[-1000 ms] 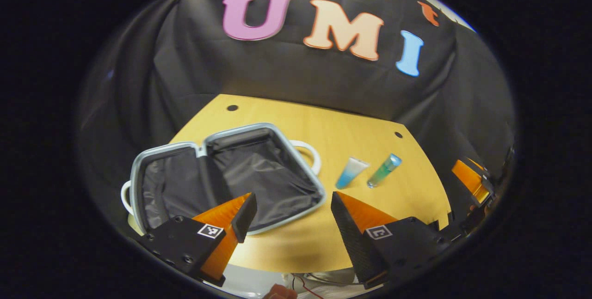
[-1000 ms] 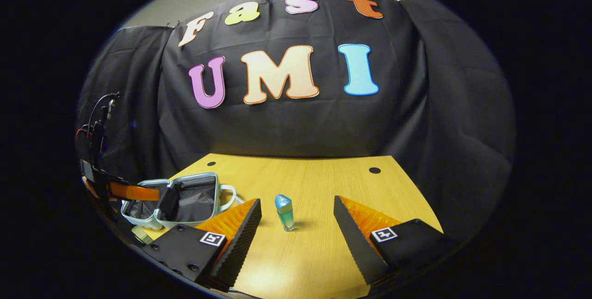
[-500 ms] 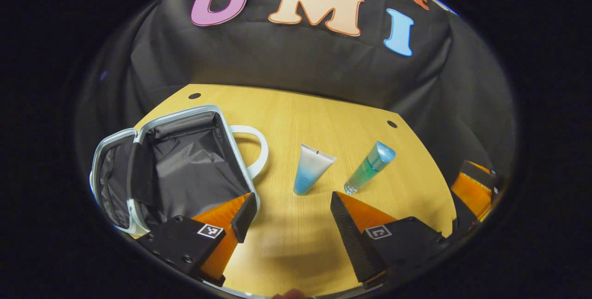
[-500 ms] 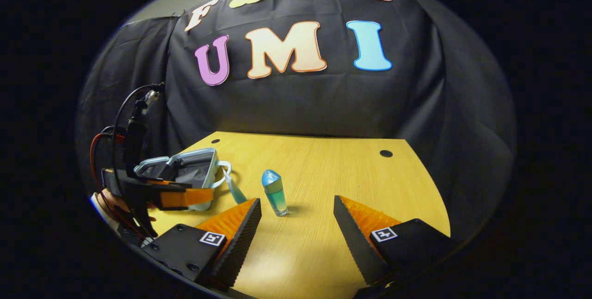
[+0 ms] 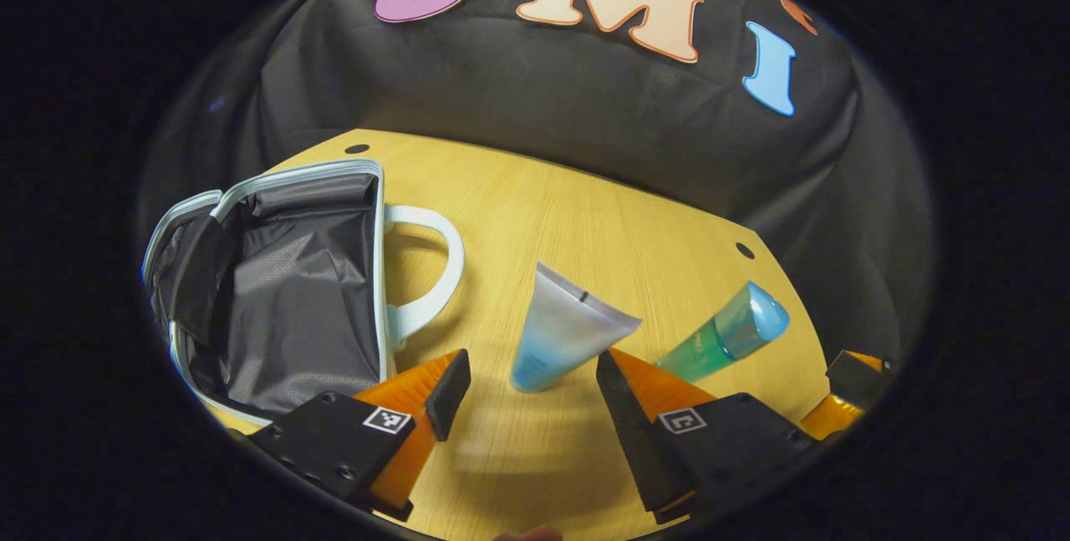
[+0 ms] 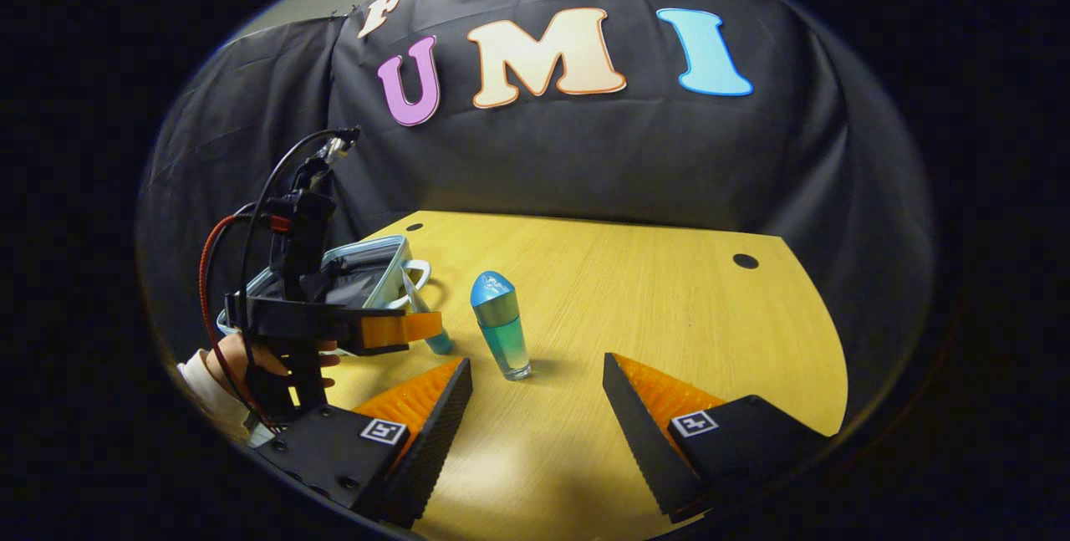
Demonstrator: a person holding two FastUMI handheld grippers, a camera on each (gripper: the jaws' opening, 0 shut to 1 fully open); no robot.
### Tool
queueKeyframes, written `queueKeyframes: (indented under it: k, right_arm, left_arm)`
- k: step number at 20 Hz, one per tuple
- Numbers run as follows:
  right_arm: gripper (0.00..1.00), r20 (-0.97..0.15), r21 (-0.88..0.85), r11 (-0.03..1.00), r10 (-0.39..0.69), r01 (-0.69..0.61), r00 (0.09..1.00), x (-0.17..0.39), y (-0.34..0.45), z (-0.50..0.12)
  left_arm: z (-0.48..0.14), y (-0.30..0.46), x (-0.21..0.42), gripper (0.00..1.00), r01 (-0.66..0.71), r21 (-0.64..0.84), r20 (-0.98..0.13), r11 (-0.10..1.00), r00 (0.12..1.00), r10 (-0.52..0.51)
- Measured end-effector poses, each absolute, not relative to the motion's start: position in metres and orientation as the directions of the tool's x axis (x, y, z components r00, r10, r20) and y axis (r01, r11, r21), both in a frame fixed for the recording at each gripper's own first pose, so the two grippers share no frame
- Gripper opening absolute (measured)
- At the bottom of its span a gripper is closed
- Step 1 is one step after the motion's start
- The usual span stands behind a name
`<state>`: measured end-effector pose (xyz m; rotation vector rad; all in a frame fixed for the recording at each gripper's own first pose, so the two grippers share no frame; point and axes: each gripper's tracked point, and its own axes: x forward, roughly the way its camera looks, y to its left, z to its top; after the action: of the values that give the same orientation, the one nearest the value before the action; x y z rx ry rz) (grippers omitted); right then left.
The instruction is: First open the suitcase, pack the skin care products into it, and then close the suitcase.
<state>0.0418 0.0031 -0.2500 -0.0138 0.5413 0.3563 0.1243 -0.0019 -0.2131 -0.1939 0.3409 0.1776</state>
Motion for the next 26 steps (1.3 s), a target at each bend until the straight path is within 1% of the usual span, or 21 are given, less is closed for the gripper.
queueKeyframes:
  k: [4, 5, 6, 7, 8, 9, 10, 13, 17, 19, 20, 21, 23, 24, 25, 26]
  right_arm:
    - [0.99, -0.536, 0.108, 0.917, 0.379, -0.384, 0.754, 0.061, 0.017, -0.276]
    - [0.99, -0.543, 0.11, 0.913, 0.386, -0.393, 0.746, 0.063, 0.02, -0.283]
    - [0.99, -0.55, 0.112, 0.908, 0.394, -0.403, 0.736, 0.068, 0.024, -0.289]
    - [0.99, -0.555, 0.113, 0.905, 0.4, -0.41, 0.73, 0.071, 0.027, -0.295]
    - [0.99, -0.555, 0.118, 0.902, 0.407, -0.415, 0.725, 0.075, 0.029, -0.299]
    - [0.99, -0.556, 0.127, 0.899, 0.414, -0.419, 0.721, 0.077, 0.032, -0.303]
    - [0.99, -0.557, 0.139, 0.897, 0.421, -0.42, 0.716, 0.081, 0.035, -0.306]
    - [0.99, -0.56, 0.155, 0.895, 0.429, -0.419, 0.708, 0.089, 0.043, -0.318]
    - [0.99, -0.546, 0.13, 0.902, 0.412, -0.413, 0.729, 0.105, 0.049, -0.327]
    - [0.95, -0.535, 0.114, 0.9, 0.412, -0.421, 0.737, 0.108, 0.055, -0.33]
    - [0.88, -0.529, 0.114, 0.896, 0.42, -0.429, 0.737, 0.108, 0.06, -0.331]
    - [0.93, -0.525, 0.115, 0.895, 0.424, -0.431, 0.738, 0.11, 0.064, -0.332]
    - [0.86, -0.529, 0.124, 0.896, 0.423, -0.427, 0.736, 0.111, 0.071, -0.336]
    - [0.84, -0.535, 0.125, 0.896, 0.422, -0.425, 0.732, 0.111, 0.074, -0.34]
    - [0.83, -0.543, 0.12, 0.9, 0.413, -0.42, 0.731, 0.113, 0.076, -0.342]
    - [0.77, -0.548, 0.113, 0.904, 0.403, -0.413, 0.733, 0.113, 0.076, -0.343]
  left_arm:
    - [-0.221, -0.001, 0.14, 0.86, -0.22, -0.115, -0.351, 0.969, 0.921, 0.168]
    - [-0.223, -0.001, 0.142, 0.81, -0.22, -0.109, -0.356, 0.969, 0.919, 0.169]
    - [-0.226, 0.001, 0.145, 0.8, -0.228, -0.095, -0.361, 0.969, 0.915, 0.18]
    - [-0.227, 0.0, 0.148, 0.75, -0.224, -0.092, -0.365, 0.97, 0.914, 0.176]
    - [-0.229, 0.0, 0.15, 0.74, -0.227, -0.093, -0.368, 0.97, 0.913, 0.178]
    - [-0.231, -0.002, 0.152, 0.67, -0.223, -0.096, -0.374, 0.97, 0.911, 0.172]
    - [-0.234, -0.004, 0.154, 0.69, -0.215, -0.102, -0.38, 0.971, 0.911, 0.162]
    - [-0.235, -0.001, 0.154, 0.37, -0.224, -0.08, -0.386, 0.971, 0.905, 0.177]
    - [-0.225, -0.006, 0.147, 0.35, -0.218, -0.131, -0.393, 0.967, 0.907, 0.151]
    - [-0.214, -0.005, 0.138, 0.35, -0.216, -0.14, -0.388, 0.966, 0.91, 0.147]
    - [-0.209, -0.003, 0.132, 0.35, -0.216, -0.148, -0.387, 0.965, 0.911, 0.144]
    - [-0.203, -0.002, 0.127, 0.35, -0.217, -0.158, -0.389, 0.963, 0.911, 0.141]
    - [-0.19, 0.003, 0.115, 0.35, -0.225, -0.189, -0.382, 0.956, 0.914, 0.139]
    - [-0.185, 0.006, 0.109, 0.38, -0.229, -0.202, -0.377, 0.952, 0.915, 0.14]
    - [-0.177, 0.012, 0.1, 0.35, -0.242, -0.21, -0.373, 0.947, 0.915, 0.151]
    - [-0.172, 0.019, 0.092, 0.35, -0.26, -0.211, -0.372, 0.942, 0.913, 0.169]
